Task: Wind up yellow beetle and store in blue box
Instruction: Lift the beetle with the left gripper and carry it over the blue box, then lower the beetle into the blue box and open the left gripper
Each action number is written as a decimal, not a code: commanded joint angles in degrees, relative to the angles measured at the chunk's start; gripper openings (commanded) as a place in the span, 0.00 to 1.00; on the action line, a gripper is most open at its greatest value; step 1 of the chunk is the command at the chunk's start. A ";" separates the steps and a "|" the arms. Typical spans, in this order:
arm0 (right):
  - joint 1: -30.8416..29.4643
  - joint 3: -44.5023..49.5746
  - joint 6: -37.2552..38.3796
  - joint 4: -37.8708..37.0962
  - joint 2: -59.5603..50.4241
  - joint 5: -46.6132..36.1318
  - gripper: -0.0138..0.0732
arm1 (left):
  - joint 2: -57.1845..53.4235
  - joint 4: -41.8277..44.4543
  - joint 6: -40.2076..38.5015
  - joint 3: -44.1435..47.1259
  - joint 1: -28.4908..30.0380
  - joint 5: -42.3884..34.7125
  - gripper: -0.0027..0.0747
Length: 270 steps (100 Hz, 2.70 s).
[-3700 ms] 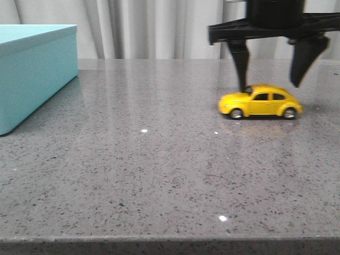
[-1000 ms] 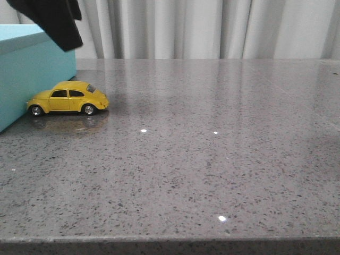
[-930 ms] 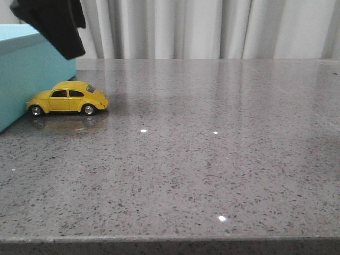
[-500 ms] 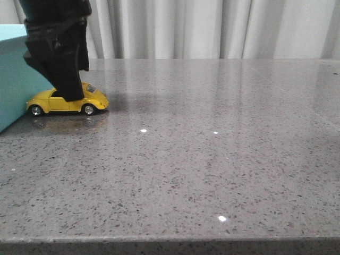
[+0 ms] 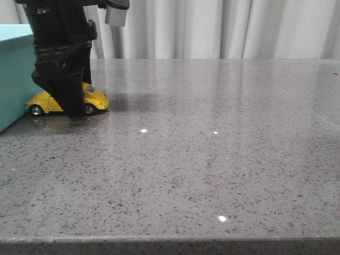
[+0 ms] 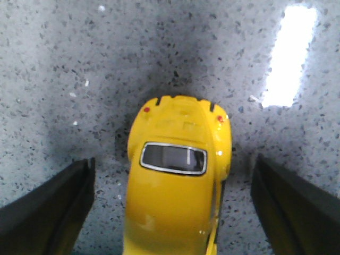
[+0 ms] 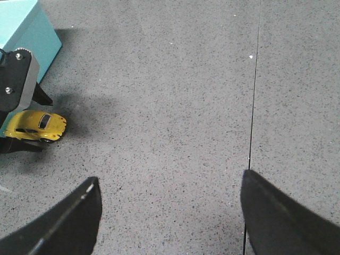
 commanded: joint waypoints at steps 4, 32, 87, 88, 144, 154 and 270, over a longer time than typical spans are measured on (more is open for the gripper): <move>0.05 -1.42 -0.51 -0.76 -0.49 -4.04 0.79 | -2.69 -0.32 -0.28 -1.72 0.12 -0.91 0.63; 0.05 -1.42 -0.51 -0.76 -0.49 -4.04 0.79 | -2.69 -0.32 -0.28 -2.08 0.12 -0.38 0.38; 0.05 -1.42 -0.51 -0.77 -0.49 -4.09 0.79 | -3.02 0.44 -8.64 -22.09 -1.92 7.56 0.34; 0.05 -1.42 -0.51 -0.77 -0.49 -4.09 0.79 | -3.02 0.77 -9.37 -22.99 -1.78 7.89 0.34; 0.05 -1.42 -0.51 -0.82 -0.49 -4.76 0.79 | -7.07 1.85 -30.24 -28.38 18.86 10.88 0.34; 0.05 -1.42 -0.51 -0.82 -0.49 -4.82 0.79 | -7.07 0.44 -31.21 -25.01 21.59 10.79 0.34; 0.05 -1.42 -0.51 0.02 -0.49 -5.64 0.79 | -3.39 0.44 -32.05 -3.16 24.13 3.54 0.66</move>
